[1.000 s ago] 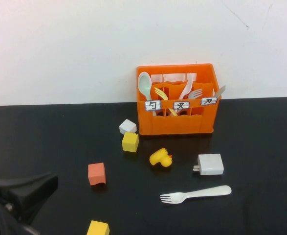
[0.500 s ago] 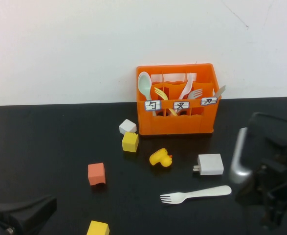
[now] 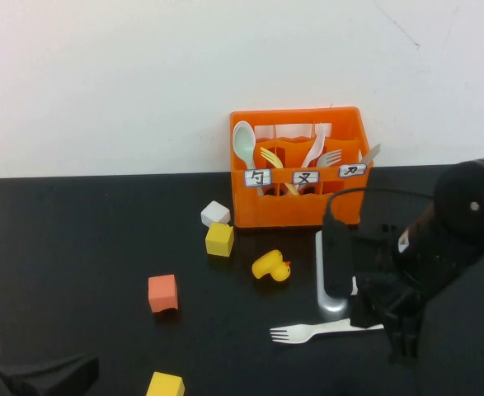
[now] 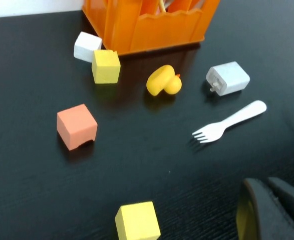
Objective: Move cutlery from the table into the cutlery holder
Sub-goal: Pick up the fork
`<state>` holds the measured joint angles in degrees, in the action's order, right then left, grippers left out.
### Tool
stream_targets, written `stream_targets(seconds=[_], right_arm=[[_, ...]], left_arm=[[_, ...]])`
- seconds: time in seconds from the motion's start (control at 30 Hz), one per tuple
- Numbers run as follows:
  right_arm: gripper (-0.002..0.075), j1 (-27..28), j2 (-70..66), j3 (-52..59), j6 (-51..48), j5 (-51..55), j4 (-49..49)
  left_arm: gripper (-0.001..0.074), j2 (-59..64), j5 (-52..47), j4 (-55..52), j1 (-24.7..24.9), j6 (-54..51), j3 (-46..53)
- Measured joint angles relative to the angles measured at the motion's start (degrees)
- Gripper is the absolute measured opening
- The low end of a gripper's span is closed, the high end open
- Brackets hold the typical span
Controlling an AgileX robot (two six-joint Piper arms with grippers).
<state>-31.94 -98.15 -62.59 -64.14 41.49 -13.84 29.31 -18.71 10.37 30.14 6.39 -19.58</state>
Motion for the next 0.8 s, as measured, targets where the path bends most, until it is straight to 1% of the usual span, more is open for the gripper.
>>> stream_targets(seconds=[0.07,0.13,0.2,0.23,0.3,0.4,0.5,0.63,0.8], right_arm=[[0.0024,0.0,-1.5,-1.1,-0.2,-0.9,1.2],[0.0072,0.0,-3.5,-2.5,-0.4,-1.5,2.2],[0.0141,0.0,-6.0,-4.1,-0.4,-1.4,3.3],[0.0197,0.0,-7.4,-5.0,-0.2,-0.9,4.2],[0.0275,0.0,-10.1,-6.8,0.2,0.4,5.4],[0.0344,0.0,-14.0,-9.8,1.2,2.1,6.6],[0.0365,0.0,-17.3,-13.3,1.4,2.9,7.1],[0.0372,0.0,-20.5,-16.4,1.0,3.3,7.4],[0.0375,0.0,-22.7,-17.5,-1.2,3.9,7.4]], left_arm=[[-0.0001,0.0,0.5,0.0,0.0,-0.1,0.0],[-0.0001,0.0,1.1,0.0,0.0,-0.1,0.0],[-0.0001,0.0,1.3,0.0,0.0,-0.1,0.0],[-0.0001,0.0,1.3,0.0,0.0,-0.1,0.0],[-0.0001,0.0,1.3,0.0,0.0,-0.1,0.0],[-0.0001,0.0,1.6,0.0,0.0,-0.1,0.0],[-0.0001,0.0,1.7,0.0,0.0,-0.1,0.0],[-0.0001,0.0,1.8,0.0,0.0,-0.1,0.0],[-0.0002,0.0,2.4,0.0,0.0,-0.1,0.0]])
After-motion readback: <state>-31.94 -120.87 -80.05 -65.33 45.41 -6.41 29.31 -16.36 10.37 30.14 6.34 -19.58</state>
